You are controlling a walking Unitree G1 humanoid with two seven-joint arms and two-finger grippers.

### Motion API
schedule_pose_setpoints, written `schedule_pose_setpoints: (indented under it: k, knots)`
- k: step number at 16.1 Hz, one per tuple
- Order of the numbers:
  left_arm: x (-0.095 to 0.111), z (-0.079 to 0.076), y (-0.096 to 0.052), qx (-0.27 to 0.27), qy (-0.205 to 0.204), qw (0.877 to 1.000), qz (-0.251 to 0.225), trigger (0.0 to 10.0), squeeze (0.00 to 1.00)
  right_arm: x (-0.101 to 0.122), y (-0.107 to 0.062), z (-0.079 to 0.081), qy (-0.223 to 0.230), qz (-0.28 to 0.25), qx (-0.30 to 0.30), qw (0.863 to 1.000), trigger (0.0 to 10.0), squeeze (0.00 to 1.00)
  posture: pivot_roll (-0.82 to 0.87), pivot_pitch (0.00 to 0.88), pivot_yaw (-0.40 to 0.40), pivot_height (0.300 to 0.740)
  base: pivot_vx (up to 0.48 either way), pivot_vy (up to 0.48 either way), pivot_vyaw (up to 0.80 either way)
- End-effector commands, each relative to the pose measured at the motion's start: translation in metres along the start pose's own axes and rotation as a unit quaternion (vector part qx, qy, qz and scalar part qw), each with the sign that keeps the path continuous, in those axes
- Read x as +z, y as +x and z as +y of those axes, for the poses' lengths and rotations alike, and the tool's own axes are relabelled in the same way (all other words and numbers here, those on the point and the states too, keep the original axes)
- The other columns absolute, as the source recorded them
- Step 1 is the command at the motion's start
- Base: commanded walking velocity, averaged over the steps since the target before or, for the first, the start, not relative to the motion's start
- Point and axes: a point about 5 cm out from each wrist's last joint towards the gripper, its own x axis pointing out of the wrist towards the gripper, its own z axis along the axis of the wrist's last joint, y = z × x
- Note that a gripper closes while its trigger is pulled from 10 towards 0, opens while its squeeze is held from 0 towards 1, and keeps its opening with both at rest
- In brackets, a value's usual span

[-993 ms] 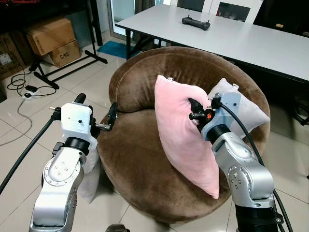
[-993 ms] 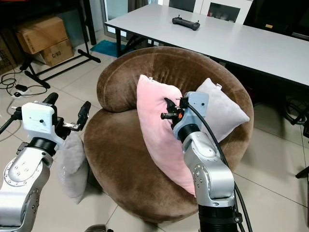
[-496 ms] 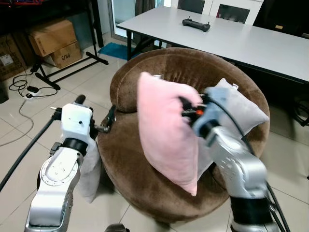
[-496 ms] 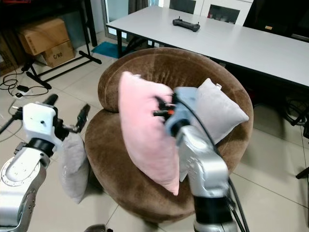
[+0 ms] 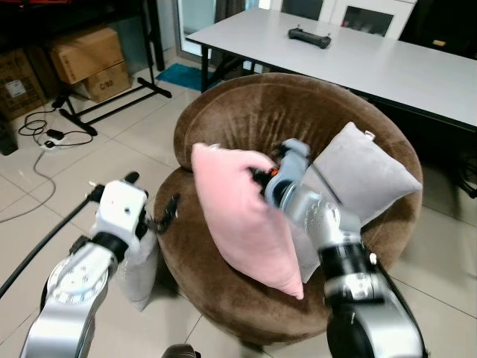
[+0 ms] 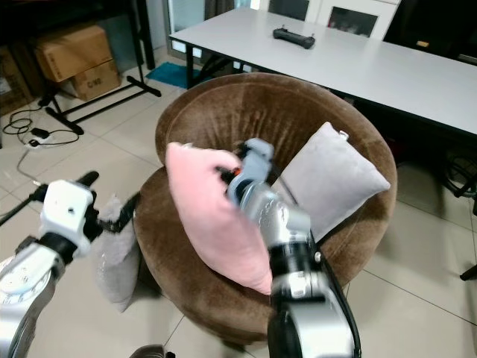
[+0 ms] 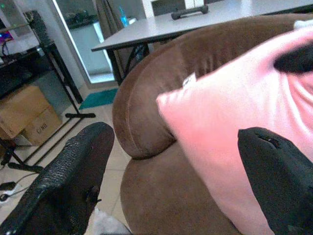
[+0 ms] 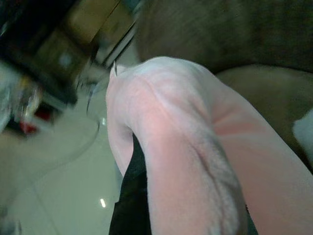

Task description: Move the pillow to the sofa from floor

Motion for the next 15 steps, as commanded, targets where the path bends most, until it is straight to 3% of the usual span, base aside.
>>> schedule_pose_setpoints:
  k: [1,2,3,5,6,8,9,11,12,13,14,15]
  knots:
    - [0.002,-0.003,-0.003,-0.023,0.004,1.0,0.004,10.0,0.0,0.002,0.009,0.02,0.064,-0.011,0.009,0.998,10.0,0.0,0.17,0.0,-0.065,0.74,0.0,0.0,0.0]
    - [0.002,-0.004,-0.006,-0.03,0.007,1.0,0.008,10.0,0.0,0.006,0.012,0.015,0.082,-0.02,-0.001,0.996,10.0,0.0,0.18,0.0,-0.065,0.74,0.0,0.0,0.0]
    - [0.001,-0.005,-0.011,-0.04,0.012,0.999,0.015,10.0,0.0,0.024,0.014,0.0,0.125,-0.058,-0.035,0.99,10.0,0.0,0.19,0.0,-0.065,0.74,0.0,0.0,0.0]
    - [0.002,-0.003,-0.013,-0.041,0.014,0.999,0.017,10.0,0.0,0.041,0.012,-0.015,0.156,-0.094,-0.064,0.981,10.0,0.0,0.19,0.0,-0.066,0.74,0.0,0.0,0.0]
    - [0.003,-0.002,-0.014,-0.044,0.014,0.999,0.019,10.0,0.0,0.059,0.006,-0.033,0.18,-0.13,-0.088,0.971,10.0,0.0,0.2,0.0,-0.065,0.74,0.0,0.0,0.0]
    - [0.004,-0.002,-0.015,-0.054,0.015,0.998,0.02,10.0,0.0,0.073,-0.001,-0.054,0.215,-0.16,-0.111,0.957,10.0,0.0,0.19,0.0,-0.059,0.74,0.0,0.0,0.0]
    - [0.004,-0.003,-0.015,-0.061,0.016,0.998,0.023,10.0,0.0,0.08,-0.008,-0.075,0.226,-0.18,-0.142,0.947,10.0,0.0,0.19,0.0,-0.055,0.74,0.0,0.0,0.0]
    - [0.004,-0.003,-0.014,-0.065,0.016,0.998,0.023,10.0,0.0,0.081,-0.012,-0.086,0.213,-0.186,-0.16,0.946,10.0,0.0,0.19,0.0,-0.05,0.74,0.0,0.0,0.0]
    - [0.004,-0.004,-0.013,-0.067,0.017,0.997,0.023,10.0,0.0,0.08,-0.012,-0.085,0.166,-0.18,-0.161,0.956,10.0,0.0,0.18,0.0,-0.046,0.74,0.0,0.0,0.0]
    - [0.005,-0.004,-0.012,-0.068,0.017,0.997,0.023,10.0,0.0,0.078,-0.009,-0.078,0.139,-0.172,-0.147,0.964,10.0,0.0,0.18,0.0,-0.046,0.74,0.0,0.0,0.0]
    - [0.005,-0.004,-0.011,-0.069,0.017,0.997,0.021,10.0,0.0,0.068,0.0,-0.057,0.067,-0.133,-0.106,0.983,10.0,0.0,0.18,0.0,-0.046,0.74,0.0,0.0,0.0]
    - [0.006,-0.004,-0.011,-0.07,0.017,0.997,0.02,10.0,0.0,0.064,0.003,-0.049,0.037,-0.118,-0.092,0.988,10.0,0.0,0.18,0.0,-0.046,0.74,0.0,0.0,0.0]
